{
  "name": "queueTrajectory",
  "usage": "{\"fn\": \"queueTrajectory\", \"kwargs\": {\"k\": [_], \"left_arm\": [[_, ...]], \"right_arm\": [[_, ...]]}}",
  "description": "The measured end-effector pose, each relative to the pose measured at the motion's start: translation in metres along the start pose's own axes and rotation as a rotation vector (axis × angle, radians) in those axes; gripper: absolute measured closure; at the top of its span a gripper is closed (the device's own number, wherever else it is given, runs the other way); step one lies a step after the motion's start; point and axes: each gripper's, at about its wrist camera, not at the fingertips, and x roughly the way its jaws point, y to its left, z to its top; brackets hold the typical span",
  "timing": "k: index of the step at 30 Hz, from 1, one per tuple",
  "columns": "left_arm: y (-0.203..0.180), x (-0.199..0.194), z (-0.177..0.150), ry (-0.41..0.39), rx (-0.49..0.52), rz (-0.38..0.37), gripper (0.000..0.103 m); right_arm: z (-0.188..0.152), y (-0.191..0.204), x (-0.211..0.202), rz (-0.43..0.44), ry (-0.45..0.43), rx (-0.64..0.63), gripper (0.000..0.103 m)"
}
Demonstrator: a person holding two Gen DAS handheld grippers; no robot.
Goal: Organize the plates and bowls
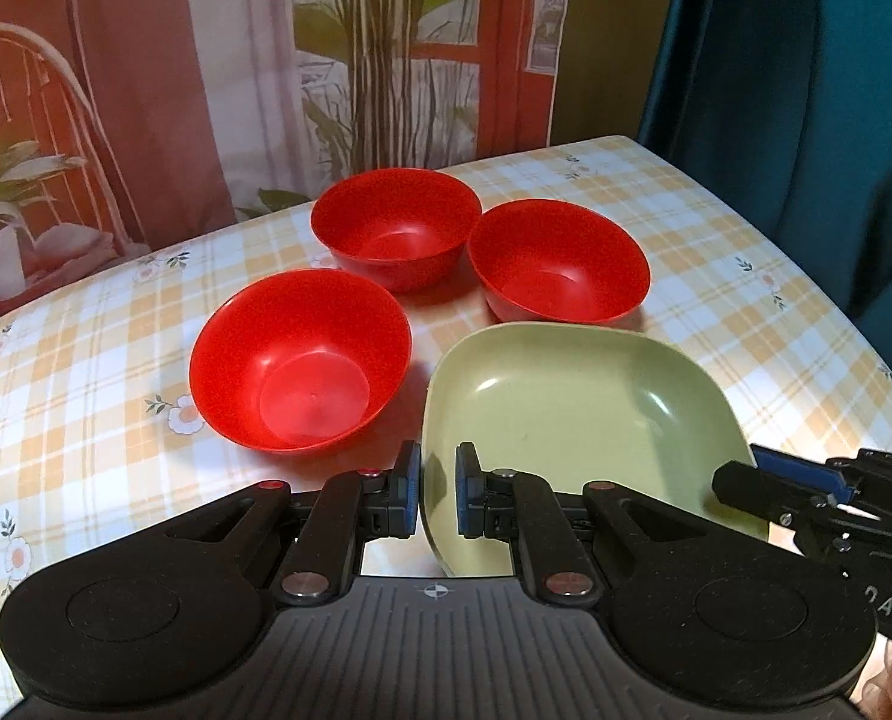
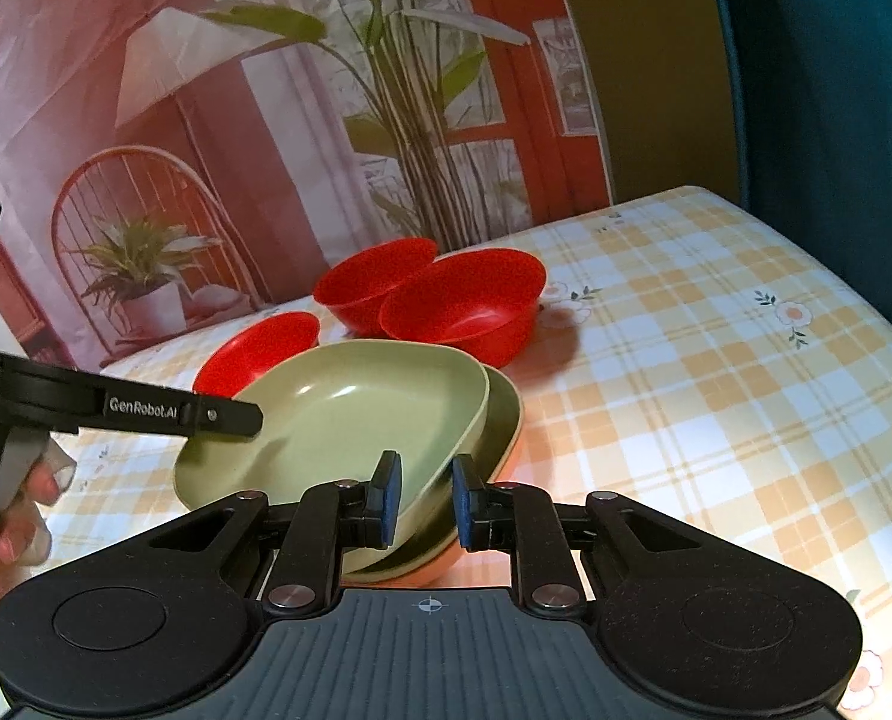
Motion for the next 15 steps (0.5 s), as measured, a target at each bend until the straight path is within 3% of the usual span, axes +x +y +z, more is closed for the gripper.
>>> {"fn": "queueTrajectory", "kwargs": {"k": [15], "left_arm": [[-0.012,0.019,0.0,-0.009,0.06,0.02,0.092]], "right_arm": [[0.0,0.001,0.013,-0.069,0.001,-0.079,0.087]]}}
